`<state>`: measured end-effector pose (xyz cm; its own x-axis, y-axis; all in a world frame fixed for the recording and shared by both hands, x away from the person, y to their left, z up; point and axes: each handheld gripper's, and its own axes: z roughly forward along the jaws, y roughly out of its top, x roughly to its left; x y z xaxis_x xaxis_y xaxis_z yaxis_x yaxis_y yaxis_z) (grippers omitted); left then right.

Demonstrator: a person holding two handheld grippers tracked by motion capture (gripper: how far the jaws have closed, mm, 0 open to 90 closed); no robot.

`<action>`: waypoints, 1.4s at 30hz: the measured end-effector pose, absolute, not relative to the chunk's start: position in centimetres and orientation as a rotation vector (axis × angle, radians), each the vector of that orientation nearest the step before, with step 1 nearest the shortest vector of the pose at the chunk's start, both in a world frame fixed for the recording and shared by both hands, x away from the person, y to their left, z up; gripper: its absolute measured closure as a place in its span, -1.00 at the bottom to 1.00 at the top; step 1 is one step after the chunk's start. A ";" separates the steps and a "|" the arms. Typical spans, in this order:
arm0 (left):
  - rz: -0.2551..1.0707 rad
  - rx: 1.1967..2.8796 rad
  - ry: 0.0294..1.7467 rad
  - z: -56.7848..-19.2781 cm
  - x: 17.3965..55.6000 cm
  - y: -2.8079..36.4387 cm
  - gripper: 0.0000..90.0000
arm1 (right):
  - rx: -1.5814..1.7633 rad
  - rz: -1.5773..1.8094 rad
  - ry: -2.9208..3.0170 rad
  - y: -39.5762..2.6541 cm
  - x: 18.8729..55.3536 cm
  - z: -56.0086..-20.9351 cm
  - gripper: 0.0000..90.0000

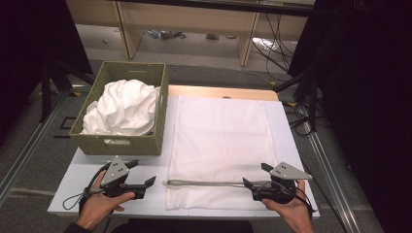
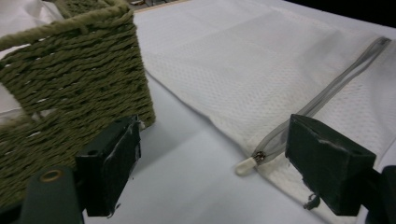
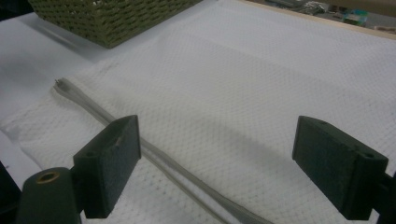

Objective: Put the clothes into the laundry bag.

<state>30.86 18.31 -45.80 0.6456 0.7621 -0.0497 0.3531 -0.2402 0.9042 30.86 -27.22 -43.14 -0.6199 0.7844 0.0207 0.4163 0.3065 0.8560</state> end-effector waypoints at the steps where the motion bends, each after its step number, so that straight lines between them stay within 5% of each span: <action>1: 0.525 1.847 0.913 -45.7 30.8 18.6 -0.60 | 1.059 1.224 2.182 -27.1 31.0 -43.2 -0.64; 10: 0.536 1.900 0.979 -46.1 31.2 19.2 -0.59 | 0.968 1.036 2.341 -26.7 33.1 -44.4 -0.62; 14: 0.526 1.914 0.977 -46.2 31.2 19.1 -0.59 | 0.887 0.941 2.458 -26.1 34.7 -45.2 -0.37; 29: 0.539 1.917 0.970 -46.2 31.1 19.5 -0.58 | 0.711 0.812 2.630 -21.4 37.4 -47.2 -0.32; 42: 0.532 1.937 0.953 -46.4 31.2 19.3 -0.58 | 0.751 0.754 2.613 -21.4 39.2 -47.2 -0.23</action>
<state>31.23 19.27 -46.36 0.6126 0.7904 -0.0061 0.4103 -0.3114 0.8572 39.20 -21.43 -47.21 -0.8108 0.5649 -0.1531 0.3965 0.7226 0.5663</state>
